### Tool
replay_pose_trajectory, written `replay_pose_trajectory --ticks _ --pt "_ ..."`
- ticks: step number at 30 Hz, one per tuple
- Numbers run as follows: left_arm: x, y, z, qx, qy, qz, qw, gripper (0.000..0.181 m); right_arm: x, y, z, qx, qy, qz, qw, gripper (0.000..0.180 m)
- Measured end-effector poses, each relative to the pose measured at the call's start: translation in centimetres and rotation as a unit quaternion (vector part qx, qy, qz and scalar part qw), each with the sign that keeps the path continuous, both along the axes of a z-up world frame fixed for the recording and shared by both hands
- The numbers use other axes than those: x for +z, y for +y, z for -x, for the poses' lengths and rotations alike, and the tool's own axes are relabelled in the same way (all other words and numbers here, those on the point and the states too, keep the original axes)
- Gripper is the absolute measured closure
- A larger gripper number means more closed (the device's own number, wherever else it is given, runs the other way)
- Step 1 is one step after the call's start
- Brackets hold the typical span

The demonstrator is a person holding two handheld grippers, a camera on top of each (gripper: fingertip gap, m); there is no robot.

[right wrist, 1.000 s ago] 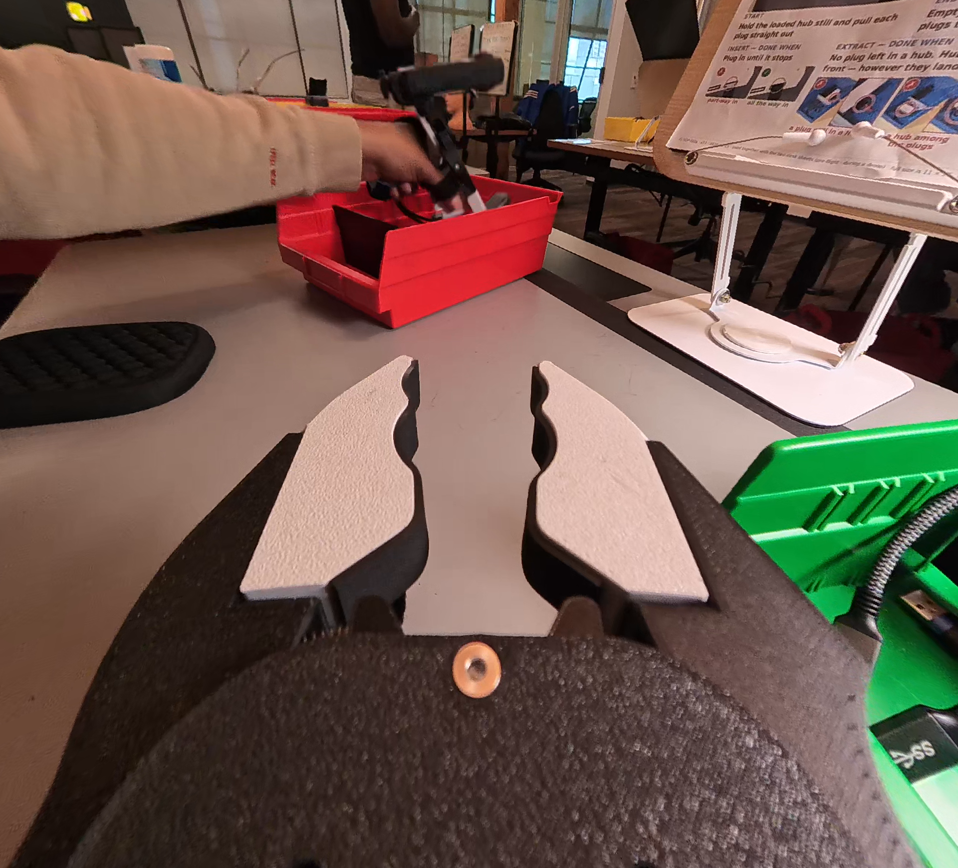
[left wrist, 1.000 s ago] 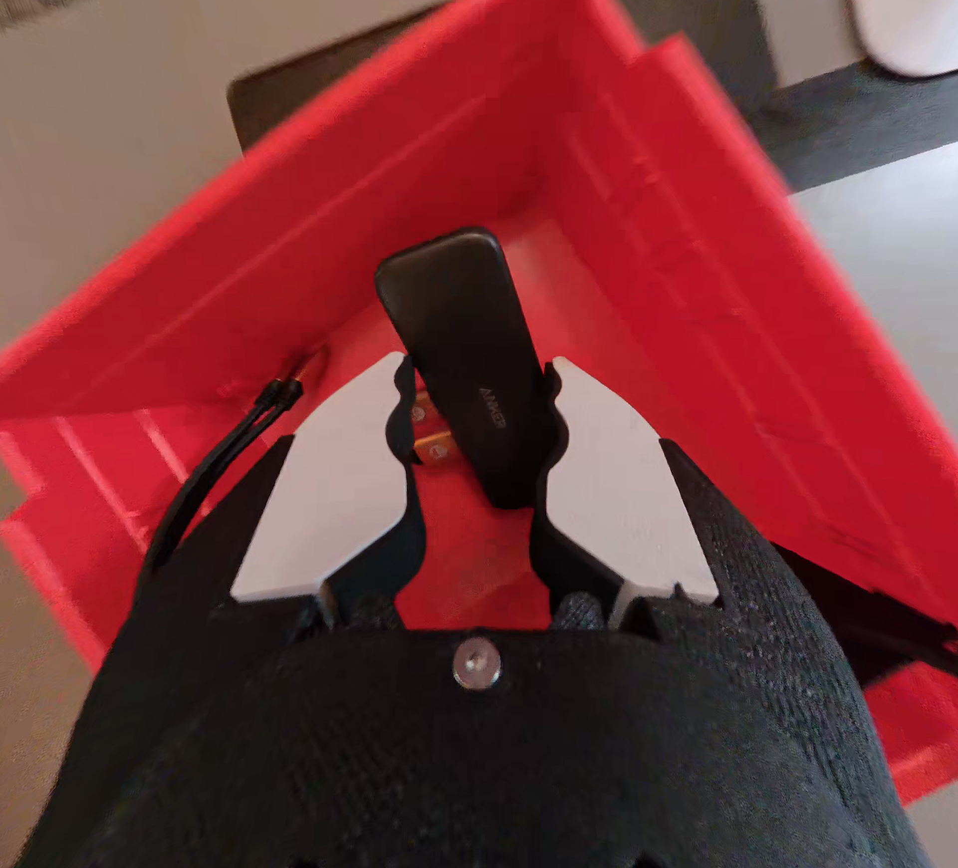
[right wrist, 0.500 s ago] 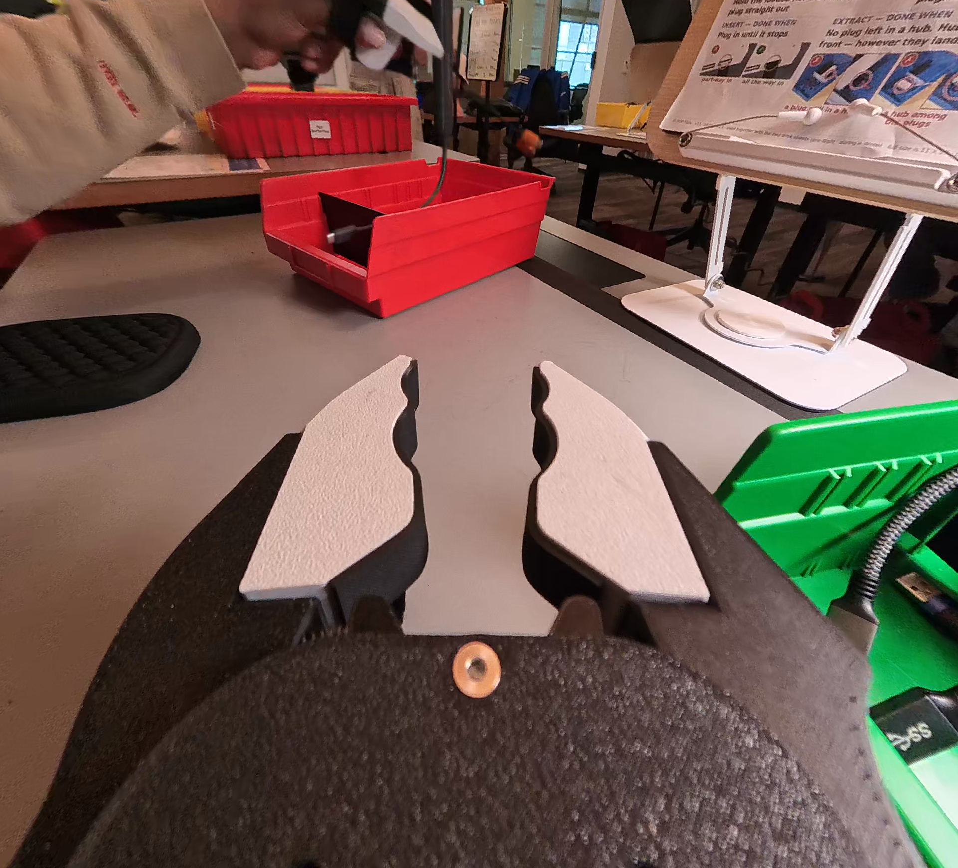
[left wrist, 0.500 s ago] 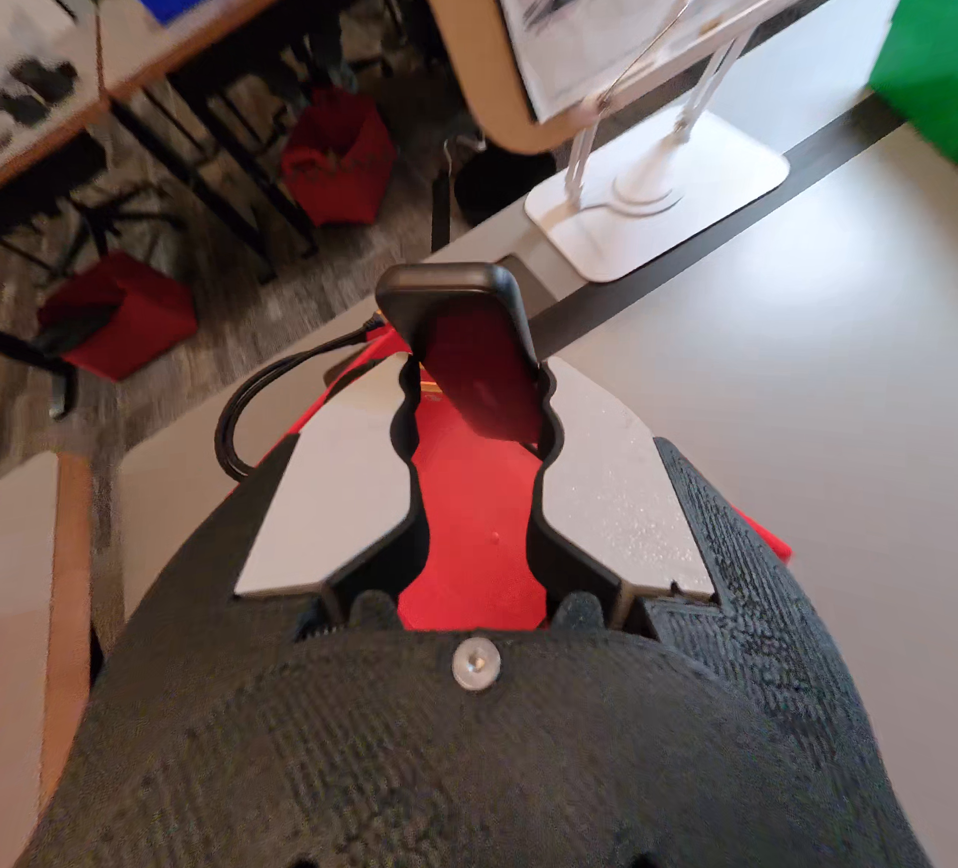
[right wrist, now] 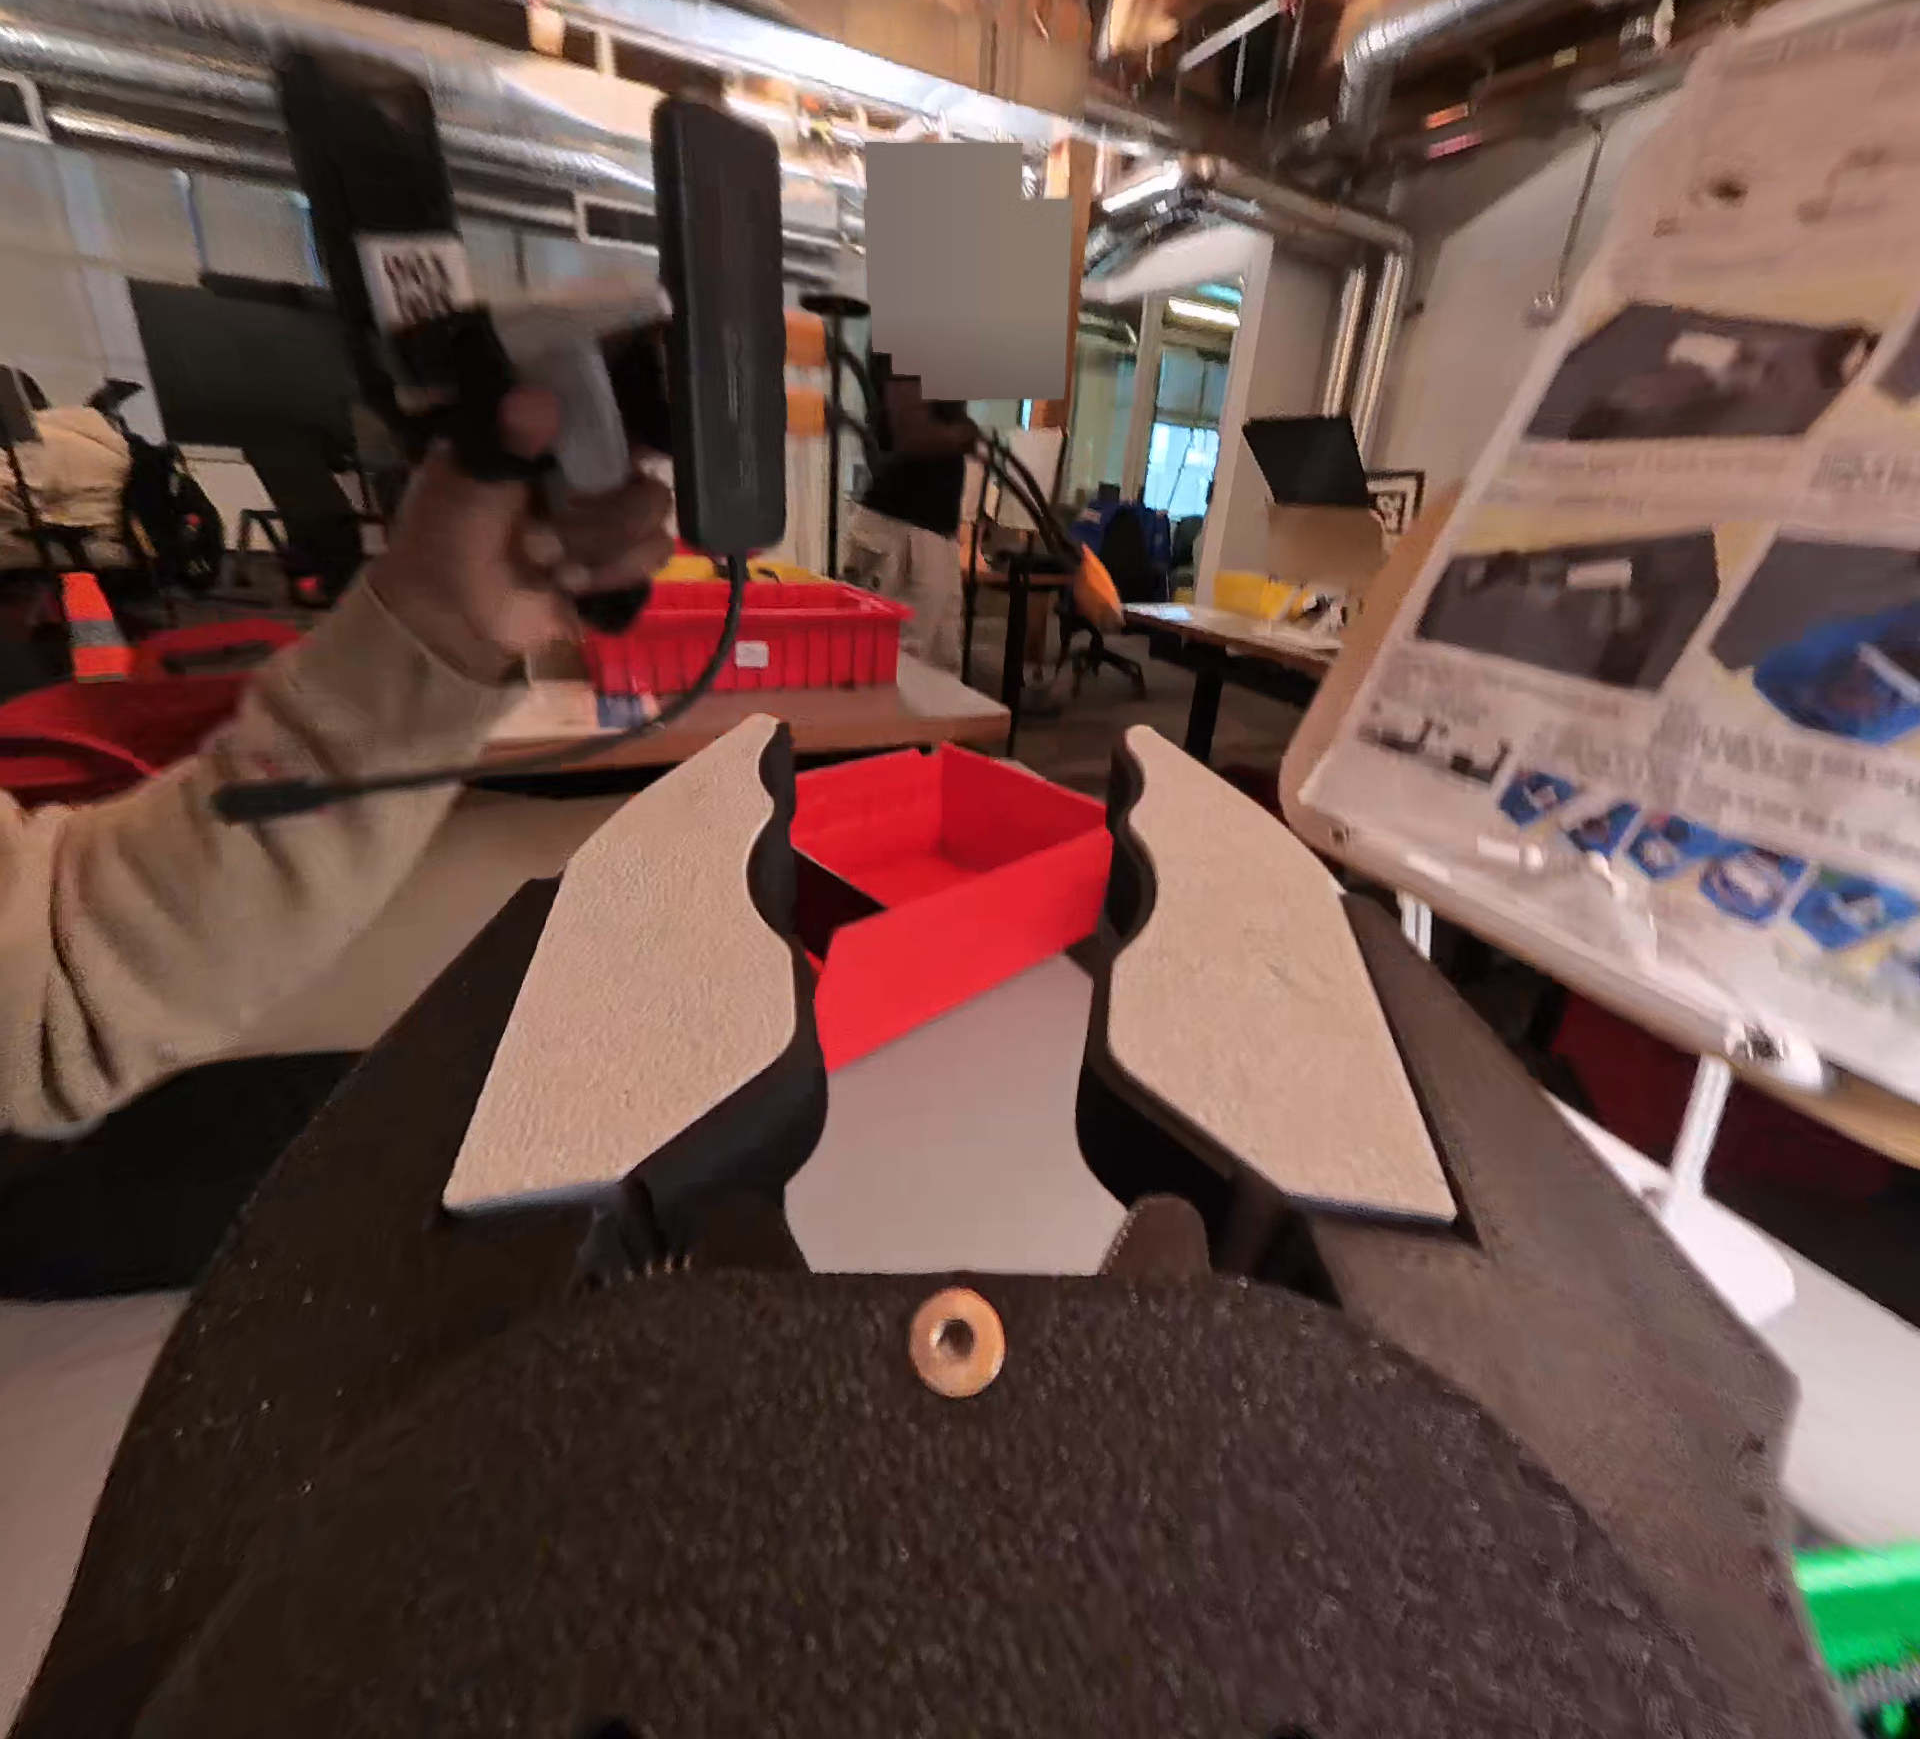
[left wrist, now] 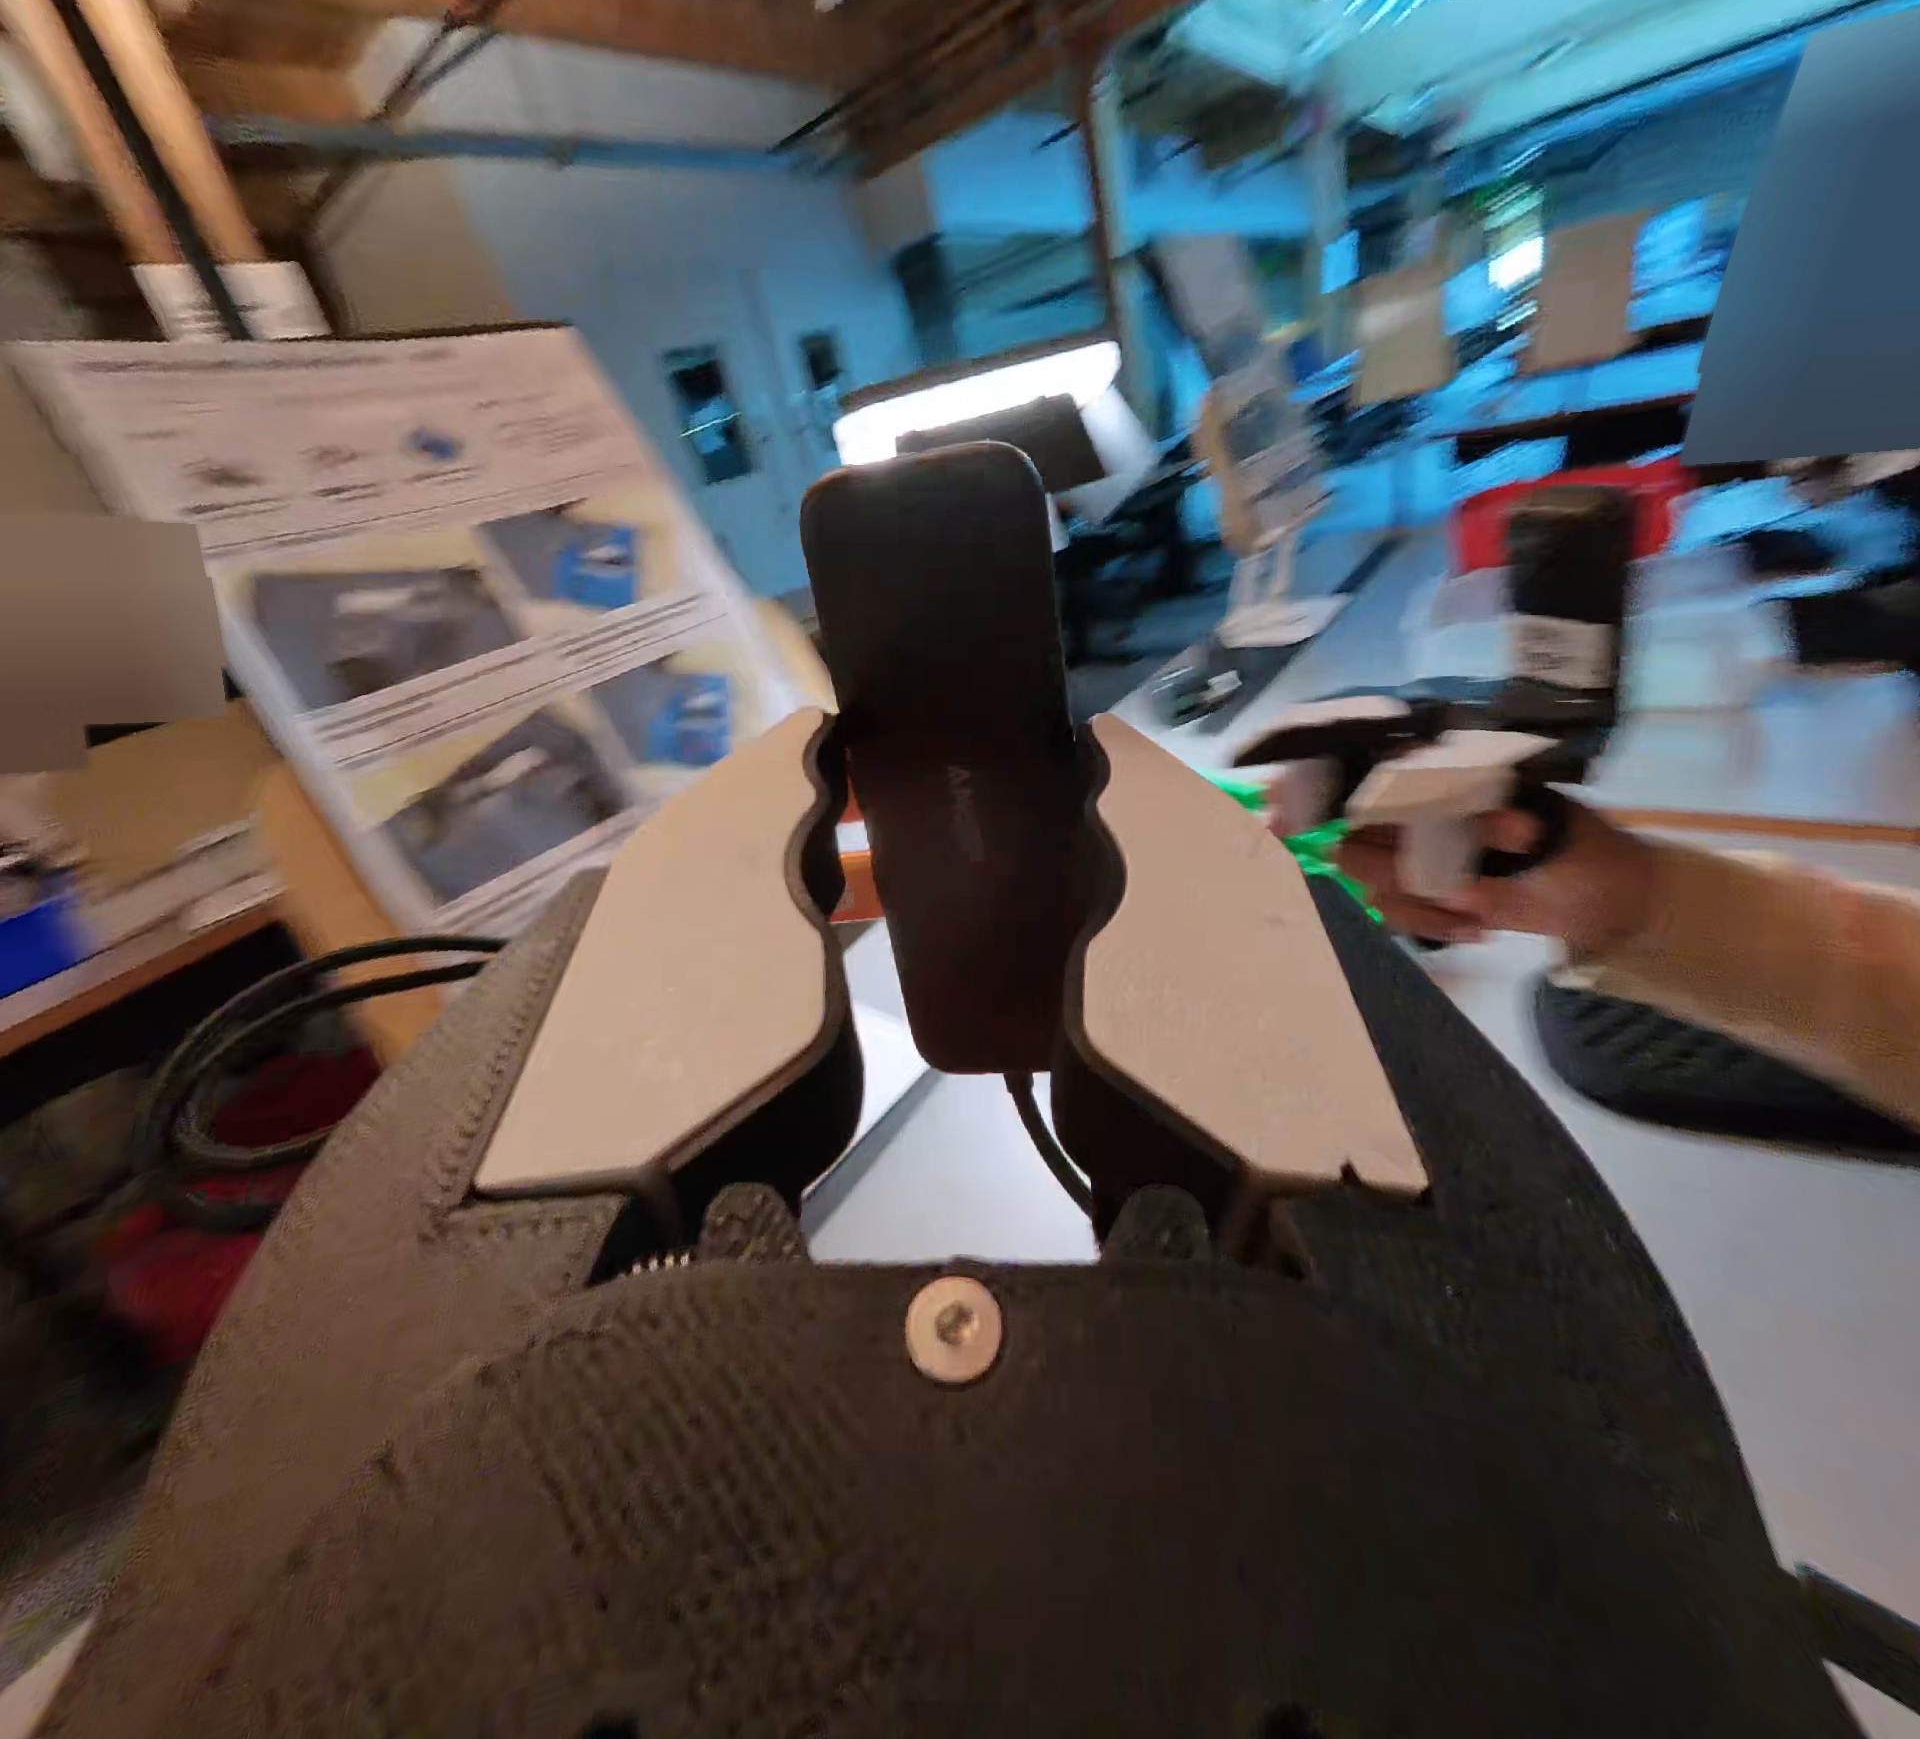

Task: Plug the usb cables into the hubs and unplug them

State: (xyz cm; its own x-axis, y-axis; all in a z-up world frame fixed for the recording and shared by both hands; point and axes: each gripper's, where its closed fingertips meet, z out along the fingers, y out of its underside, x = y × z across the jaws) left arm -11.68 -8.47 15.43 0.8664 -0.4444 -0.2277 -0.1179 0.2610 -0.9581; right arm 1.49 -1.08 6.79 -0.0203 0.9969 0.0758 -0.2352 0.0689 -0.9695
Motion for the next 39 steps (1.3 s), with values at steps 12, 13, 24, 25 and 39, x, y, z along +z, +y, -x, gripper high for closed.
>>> replay_pose_trajectory --ticks 12,13,24,25,39 --pt "-7.7 0.0 -11.9 -0.399 -0.145 0.111 0.899 0.139 0.6 -2.8 -0.6 0.046 -0.049 -0.103 0.992 0.121" --pt "-8.0 -0.1 -12.2 -0.419 -0.149 0.118 0.888 0.139 0.1 -3.0 -0.5 0.061 -0.063 -0.099 0.991 0.120" --pt "-9.8 -2.4 -14.1 -0.562 -0.167 0.163 0.793 0.139 -4.4 -7.4 -0.3 0.234 -0.127 -0.114 0.957 0.162" --pt "-9.5 -2.4 -13.7 -0.566 -0.179 0.155 0.789 0.145 -4.6 -7.3 -0.5 0.236 -0.135 -0.113 0.956 0.165" --pt "-13.4 0.9 -13.3 -0.314 0.053 0.185 0.930 0.158 -5.1 -5.9 -0.1 0.160 -0.231 -0.084 0.956 0.172"
